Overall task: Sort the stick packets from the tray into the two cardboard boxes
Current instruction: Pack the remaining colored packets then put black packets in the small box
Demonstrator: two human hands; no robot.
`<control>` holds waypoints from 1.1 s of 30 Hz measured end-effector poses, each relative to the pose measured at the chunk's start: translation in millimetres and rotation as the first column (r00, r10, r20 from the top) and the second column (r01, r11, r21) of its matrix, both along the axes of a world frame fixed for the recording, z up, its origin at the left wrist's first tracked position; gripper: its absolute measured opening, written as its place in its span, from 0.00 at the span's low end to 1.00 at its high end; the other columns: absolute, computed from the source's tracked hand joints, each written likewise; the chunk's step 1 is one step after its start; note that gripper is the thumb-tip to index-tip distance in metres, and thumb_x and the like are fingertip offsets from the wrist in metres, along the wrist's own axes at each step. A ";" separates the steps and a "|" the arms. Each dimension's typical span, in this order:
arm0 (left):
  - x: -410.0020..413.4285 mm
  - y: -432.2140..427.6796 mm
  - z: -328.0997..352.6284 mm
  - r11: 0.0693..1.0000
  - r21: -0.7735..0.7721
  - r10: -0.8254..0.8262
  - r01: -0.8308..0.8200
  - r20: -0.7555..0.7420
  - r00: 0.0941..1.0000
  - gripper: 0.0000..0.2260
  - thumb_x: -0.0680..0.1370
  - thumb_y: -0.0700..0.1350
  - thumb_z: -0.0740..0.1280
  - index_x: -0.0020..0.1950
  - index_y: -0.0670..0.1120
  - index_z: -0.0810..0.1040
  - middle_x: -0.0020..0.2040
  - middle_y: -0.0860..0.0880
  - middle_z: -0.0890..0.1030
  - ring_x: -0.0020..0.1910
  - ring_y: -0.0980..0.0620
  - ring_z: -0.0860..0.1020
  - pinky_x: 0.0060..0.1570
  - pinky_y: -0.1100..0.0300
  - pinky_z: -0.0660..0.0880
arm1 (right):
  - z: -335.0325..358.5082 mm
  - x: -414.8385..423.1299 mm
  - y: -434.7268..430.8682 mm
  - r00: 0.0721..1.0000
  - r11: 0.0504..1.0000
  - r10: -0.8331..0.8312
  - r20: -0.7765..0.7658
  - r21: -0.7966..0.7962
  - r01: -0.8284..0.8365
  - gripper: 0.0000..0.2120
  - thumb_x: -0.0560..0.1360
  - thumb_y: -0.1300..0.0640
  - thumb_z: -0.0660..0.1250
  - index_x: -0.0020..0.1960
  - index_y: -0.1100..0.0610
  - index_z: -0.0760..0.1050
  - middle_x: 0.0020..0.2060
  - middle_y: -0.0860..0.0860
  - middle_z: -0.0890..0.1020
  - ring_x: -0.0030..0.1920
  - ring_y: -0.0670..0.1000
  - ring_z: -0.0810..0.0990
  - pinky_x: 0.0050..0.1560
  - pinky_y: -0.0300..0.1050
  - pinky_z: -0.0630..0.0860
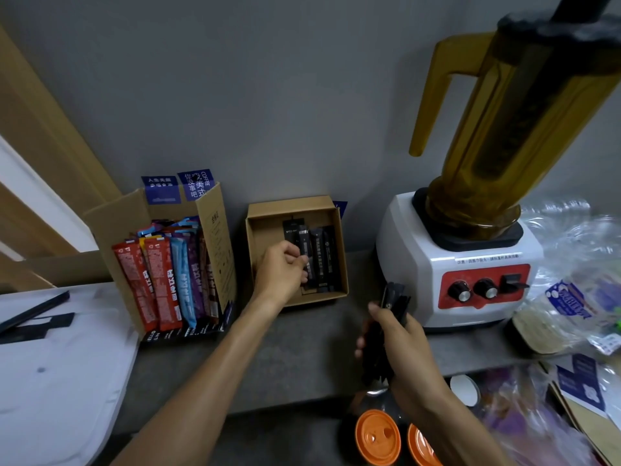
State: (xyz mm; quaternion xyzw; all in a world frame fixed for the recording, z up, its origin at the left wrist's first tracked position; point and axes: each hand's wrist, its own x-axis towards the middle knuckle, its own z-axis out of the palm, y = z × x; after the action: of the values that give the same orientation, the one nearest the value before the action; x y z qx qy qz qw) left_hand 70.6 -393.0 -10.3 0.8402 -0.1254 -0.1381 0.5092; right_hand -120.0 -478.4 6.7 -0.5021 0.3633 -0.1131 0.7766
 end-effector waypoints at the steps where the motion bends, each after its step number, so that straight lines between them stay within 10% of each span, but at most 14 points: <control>1: -0.4 -1.3 -4.9 1.000 0.020 0.005 -0.005 0.011 1.000 0.05 0.80 0.43 0.68 0.54 0.45 0.78 0.40 0.49 0.83 0.37 0.54 0.83 0.41 0.61 0.81 | -1.2 -0.6 -0.1 1.000 0.999 -0.017 0.008 0.042 0.017 0.09 0.81 0.56 0.63 0.57 0.61 0.75 0.37 0.56 0.77 0.33 0.51 0.78 0.32 0.45 0.77; 5: -6.2 1.5 -18.6 0.996 0.083 0.021 -0.037 0.191 0.981 0.05 0.77 0.45 0.72 0.50 0.48 0.77 0.37 0.53 0.82 0.37 0.56 0.82 0.41 0.52 0.83 | -7.2 -2.0 -2.2 0.999 0.996 -0.050 0.015 0.081 0.049 0.10 0.81 0.59 0.61 0.61 0.60 0.75 0.34 0.55 0.78 0.31 0.51 0.77 0.32 0.45 0.73; 12: -14.3 10.2 -24.7 0.920 0.384 -0.266 0.079 0.465 0.845 0.34 0.76 0.48 0.73 0.78 0.54 0.61 0.59 0.50 0.74 0.55 0.49 0.78 0.53 0.49 0.79 | -2.4 -2.1 -0.6 0.999 0.996 -0.013 0.046 0.094 0.009 0.10 0.82 0.61 0.59 0.61 0.60 0.74 0.36 0.57 0.80 0.34 0.52 0.79 0.34 0.45 0.77; 17: -34.2 19.5 -3.7 0.976 0.201 -0.159 0.087 0.377 0.913 0.25 0.79 0.48 0.68 0.75 0.54 0.65 0.55 0.56 0.74 0.50 0.61 0.75 0.48 0.66 0.74 | 3.6 -0.1 1.4 0.997 0.999 0.046 0.057 0.001 -0.046 0.10 0.83 0.58 0.60 0.59 0.61 0.76 0.43 0.57 0.87 0.40 0.52 0.83 0.38 0.44 0.80; 21: -78.9 41.6 5.4 0.980 0.010 -0.198 0.199 0.143 0.970 0.03 0.80 0.50 0.66 0.49 0.55 0.80 0.41 0.55 0.81 0.39 0.61 0.79 0.38 0.68 0.74 | 3.1 1.1 0.0 0.996 0.989 0.066 0.060 -0.133 -0.057 0.10 0.78 0.52 0.66 0.53 0.56 0.81 0.46 0.57 0.87 0.46 0.53 0.85 0.48 0.51 0.81; 26: -107.4 54.2 2.6 0.956 -0.093 -0.285 0.277 -0.088 0.954 0.03 0.79 0.51 0.69 0.46 0.56 0.81 0.41 0.56 0.82 0.39 0.60 0.80 0.43 0.58 0.78 | 3.3 6.2 8.7 0.986 0.958 0.157 0.051 -0.250 -0.139 0.11 0.69 0.44 0.71 0.44 0.51 0.83 0.43 0.58 0.84 0.50 0.58 0.84 0.56 0.61 0.80; 33: -108.1 57.5 11.7 0.946 -0.180 -0.295 0.271 -0.120 0.948 0.02 0.78 0.45 0.71 0.45 0.51 0.82 0.39 0.50 0.83 0.37 0.56 0.80 0.41 0.60 0.77 | 3.1 10.5 11.9 0.982 0.963 0.165 0.096 -0.232 -0.139 0.11 0.70 0.49 0.71 0.46 0.56 0.83 0.42 0.56 0.86 0.48 0.54 0.86 0.48 0.49 0.82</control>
State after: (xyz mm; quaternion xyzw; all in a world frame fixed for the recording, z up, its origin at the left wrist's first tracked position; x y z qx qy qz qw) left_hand -37.5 -335.5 1.4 0.7571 -0.2182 -0.2601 0.5581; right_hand -109.5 -466.4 9.8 -0.6056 0.2632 -0.1219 0.7411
